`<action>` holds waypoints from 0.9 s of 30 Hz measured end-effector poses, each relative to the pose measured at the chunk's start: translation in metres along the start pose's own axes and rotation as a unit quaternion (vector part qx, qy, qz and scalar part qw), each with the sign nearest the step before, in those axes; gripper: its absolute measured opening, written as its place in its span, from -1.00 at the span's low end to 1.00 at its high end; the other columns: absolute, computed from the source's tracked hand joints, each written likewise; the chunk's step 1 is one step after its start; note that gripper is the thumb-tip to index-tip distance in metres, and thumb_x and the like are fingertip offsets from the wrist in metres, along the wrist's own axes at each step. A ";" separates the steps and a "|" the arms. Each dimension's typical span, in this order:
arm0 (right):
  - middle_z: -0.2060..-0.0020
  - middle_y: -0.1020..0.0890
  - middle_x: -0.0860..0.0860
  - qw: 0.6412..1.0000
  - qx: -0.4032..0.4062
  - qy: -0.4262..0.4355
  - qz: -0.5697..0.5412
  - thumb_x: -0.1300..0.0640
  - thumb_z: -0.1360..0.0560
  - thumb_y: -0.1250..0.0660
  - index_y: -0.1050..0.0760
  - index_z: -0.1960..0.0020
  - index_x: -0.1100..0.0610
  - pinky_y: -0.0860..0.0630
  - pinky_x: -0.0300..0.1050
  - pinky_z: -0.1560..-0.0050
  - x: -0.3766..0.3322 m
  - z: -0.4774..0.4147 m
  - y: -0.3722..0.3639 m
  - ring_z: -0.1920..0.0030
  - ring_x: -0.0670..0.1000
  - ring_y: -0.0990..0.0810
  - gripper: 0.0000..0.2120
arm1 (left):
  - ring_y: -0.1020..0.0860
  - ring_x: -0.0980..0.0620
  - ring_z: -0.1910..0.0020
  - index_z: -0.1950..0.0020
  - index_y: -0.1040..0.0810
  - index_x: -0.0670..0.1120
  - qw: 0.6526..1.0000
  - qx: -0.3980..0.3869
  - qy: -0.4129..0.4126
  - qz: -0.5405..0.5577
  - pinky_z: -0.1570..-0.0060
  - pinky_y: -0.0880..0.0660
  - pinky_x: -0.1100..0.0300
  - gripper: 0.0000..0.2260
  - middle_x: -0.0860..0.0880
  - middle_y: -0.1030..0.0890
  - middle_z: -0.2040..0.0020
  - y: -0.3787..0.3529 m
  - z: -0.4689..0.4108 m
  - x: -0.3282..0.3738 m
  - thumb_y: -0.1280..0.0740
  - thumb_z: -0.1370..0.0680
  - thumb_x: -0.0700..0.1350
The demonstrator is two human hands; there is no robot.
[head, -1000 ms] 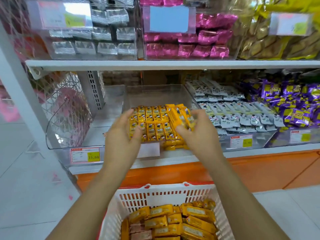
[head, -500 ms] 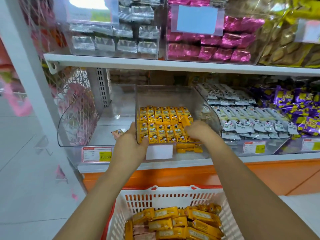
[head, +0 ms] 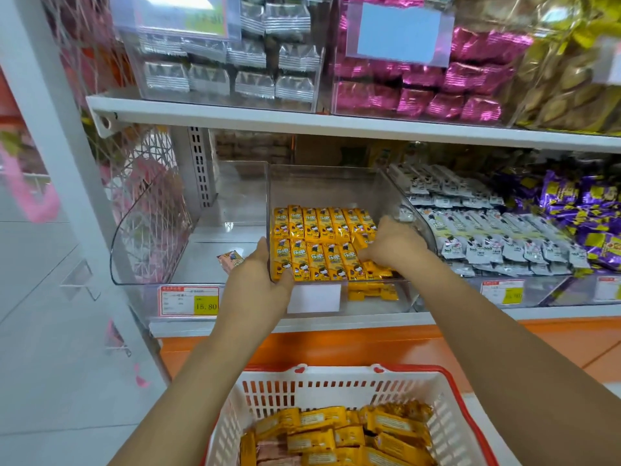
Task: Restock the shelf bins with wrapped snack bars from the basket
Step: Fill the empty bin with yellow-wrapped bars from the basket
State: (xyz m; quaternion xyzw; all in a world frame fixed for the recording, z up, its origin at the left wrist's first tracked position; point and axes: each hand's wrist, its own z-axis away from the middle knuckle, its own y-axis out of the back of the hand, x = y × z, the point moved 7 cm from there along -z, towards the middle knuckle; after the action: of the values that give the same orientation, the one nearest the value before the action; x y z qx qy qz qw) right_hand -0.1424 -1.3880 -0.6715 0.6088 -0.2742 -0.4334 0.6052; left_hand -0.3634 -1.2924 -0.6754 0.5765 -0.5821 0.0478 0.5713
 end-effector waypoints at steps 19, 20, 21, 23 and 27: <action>0.06 -0.50 0.14 0.969 -0.094 -0.018 -0.226 0.02 -0.64 -0.15 -0.42 -0.02 0.20 -0.34 -0.13 0.03 0.005 0.010 -0.012 0.13 0.04 -0.44 -0.76 | -0.52 0.05 0.15 -0.28 -0.41 -0.03 1.000 -0.021 0.021 0.005 0.31 -0.35 0.32 -0.71 0.01 -0.63 0.06 -0.003 0.000 -0.003 -0.27 -0.57 -0.10; -0.09 -0.51 0.17 0.963 -0.093 -0.026 -0.251 0.01 -0.64 -0.15 -0.43 -0.18 0.24 -0.35 -0.08 -0.05 0.006 0.011 -0.012 -0.01 0.09 -0.47 -0.69 | -0.52 0.05 0.14 -0.28 -0.41 -0.02 0.999 -0.022 0.024 0.006 0.30 -0.36 0.31 -0.72 0.01 -0.63 0.06 -0.003 0.000 -0.003 -0.27 -0.57 -0.11; -0.23 -0.48 0.19 0.958 -0.089 -0.034 -0.270 0.01 -0.64 -0.16 -0.38 -0.33 0.27 -0.36 -0.05 -0.13 0.007 0.010 -0.012 -0.15 0.14 -0.47 -0.60 | -0.53 0.03 0.13 -0.28 -0.41 -0.02 0.999 -0.023 0.026 0.006 0.27 -0.39 0.28 -0.72 0.00 -0.63 0.06 -0.003 0.000 -0.003 -0.27 -0.57 -0.10; -0.28 -0.47 0.20 0.953 -0.082 -0.040 -0.290 0.02 -0.64 -0.18 -0.29 -0.42 0.30 -0.37 -0.02 -0.18 0.010 0.007 -0.012 -0.24 0.18 -0.45 -0.53 | -0.56 0.01 0.10 -0.29 -0.41 -0.01 0.999 -0.023 0.030 0.004 0.21 -0.43 0.22 -0.71 -0.01 -0.64 0.04 -0.003 0.000 -0.003 -0.27 -0.57 -0.10; 0.17 -0.54 0.11 0.961 -0.055 -0.048 -0.267 0.03 -0.61 -0.22 -0.40 -0.29 0.31 -0.44 -0.07 0.07 0.010 -0.003 -0.008 0.18 0.05 -0.53 -0.61 | -0.48 0.10 0.19 -0.27 -0.42 -0.02 0.999 -0.020 0.024 0.007 0.35 -0.32 0.39 -0.74 0.02 -0.61 0.09 -0.002 -0.001 -0.002 -0.26 -0.57 -0.11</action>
State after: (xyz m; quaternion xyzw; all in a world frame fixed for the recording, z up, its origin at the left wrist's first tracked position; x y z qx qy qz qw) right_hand -0.1365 -1.3940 -0.6814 0.6043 -0.1059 -0.6221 0.4864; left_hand -0.3619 -1.2915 -0.6778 0.5596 -0.5731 0.0533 0.5962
